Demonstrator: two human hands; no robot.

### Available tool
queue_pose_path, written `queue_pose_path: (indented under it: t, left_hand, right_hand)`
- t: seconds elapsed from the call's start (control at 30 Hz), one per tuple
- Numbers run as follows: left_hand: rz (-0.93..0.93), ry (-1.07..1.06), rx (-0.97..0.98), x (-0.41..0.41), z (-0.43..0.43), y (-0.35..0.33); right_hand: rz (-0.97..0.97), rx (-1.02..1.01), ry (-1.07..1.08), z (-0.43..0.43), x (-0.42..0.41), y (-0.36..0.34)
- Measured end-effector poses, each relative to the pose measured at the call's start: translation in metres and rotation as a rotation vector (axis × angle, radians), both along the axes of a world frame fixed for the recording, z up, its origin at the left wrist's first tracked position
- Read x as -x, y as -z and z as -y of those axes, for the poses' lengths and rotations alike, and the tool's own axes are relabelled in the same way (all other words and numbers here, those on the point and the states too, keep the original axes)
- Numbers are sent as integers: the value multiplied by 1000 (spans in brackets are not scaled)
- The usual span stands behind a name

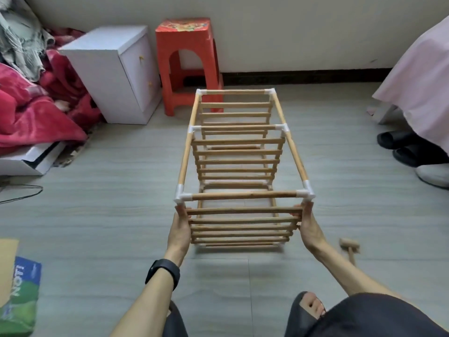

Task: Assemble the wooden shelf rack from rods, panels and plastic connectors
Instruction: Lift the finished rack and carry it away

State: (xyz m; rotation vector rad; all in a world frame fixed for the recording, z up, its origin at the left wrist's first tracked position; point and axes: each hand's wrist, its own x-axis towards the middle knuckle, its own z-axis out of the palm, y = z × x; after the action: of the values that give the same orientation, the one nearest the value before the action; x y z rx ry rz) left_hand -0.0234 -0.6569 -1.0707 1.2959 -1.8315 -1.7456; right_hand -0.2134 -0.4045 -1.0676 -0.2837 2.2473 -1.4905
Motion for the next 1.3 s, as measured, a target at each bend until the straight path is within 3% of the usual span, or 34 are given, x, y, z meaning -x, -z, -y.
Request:
queue_pose_path:
  t: [0.3,0.43,0.6,0.77,0.93,1.07,1.3]
  left_hand:
    - [217,87,107,-26,18,2]
    - [287,-13,51,-34,63,-12]
    - [271,98,146,35,114,-52]
    - [215,195,269,130,143,-78]
    - [294,173,254,200,167,-62]
    - [361,34,382,220,180,-42]
    - [222,10,462,206,172,-45]
  right_hand:
    - [27,-53,-12,-25,6,11]
    - [33,26,188,-44,36,10]
    - [-5,16,170,1,101,-25]
    - [-28,-151,52,80,168,-55]
    - [112,-193,62,146,218,-54]
    - [-62,-361,123,163,235,-32]
    - [-190,-414,147,152,219,-35]
